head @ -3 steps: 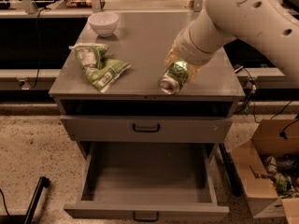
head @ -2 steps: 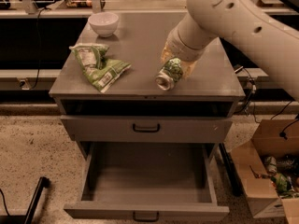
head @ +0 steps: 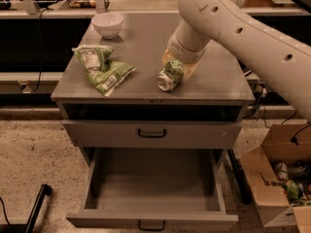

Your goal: Pick green can from middle drawer and place on counter

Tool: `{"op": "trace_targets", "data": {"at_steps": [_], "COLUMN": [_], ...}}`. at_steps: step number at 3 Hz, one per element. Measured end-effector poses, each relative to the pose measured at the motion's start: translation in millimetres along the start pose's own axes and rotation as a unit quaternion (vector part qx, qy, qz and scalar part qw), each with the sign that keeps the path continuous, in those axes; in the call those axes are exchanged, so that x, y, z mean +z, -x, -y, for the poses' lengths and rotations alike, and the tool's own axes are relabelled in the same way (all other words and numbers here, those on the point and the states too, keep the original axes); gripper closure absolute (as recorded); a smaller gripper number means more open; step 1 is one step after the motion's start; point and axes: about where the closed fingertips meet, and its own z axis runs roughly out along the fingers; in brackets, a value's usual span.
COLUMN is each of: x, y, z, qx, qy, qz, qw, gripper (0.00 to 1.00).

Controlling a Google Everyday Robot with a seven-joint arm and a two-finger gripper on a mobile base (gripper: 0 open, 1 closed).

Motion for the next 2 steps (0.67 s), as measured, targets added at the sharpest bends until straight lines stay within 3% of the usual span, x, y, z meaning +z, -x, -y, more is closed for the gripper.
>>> {"op": "trace_targets", "data": {"at_steps": [1, 2], "x": [1.6, 3.3], "y": [1.2, 1.8], "z": [-0.1, -0.6], "qx": [-0.001, -0.001], "qy": [0.000, 0.001], "qz": [0.001, 0.003], "qw": [1.0000, 1.0000], "gripper": [0.14, 0.00]}}
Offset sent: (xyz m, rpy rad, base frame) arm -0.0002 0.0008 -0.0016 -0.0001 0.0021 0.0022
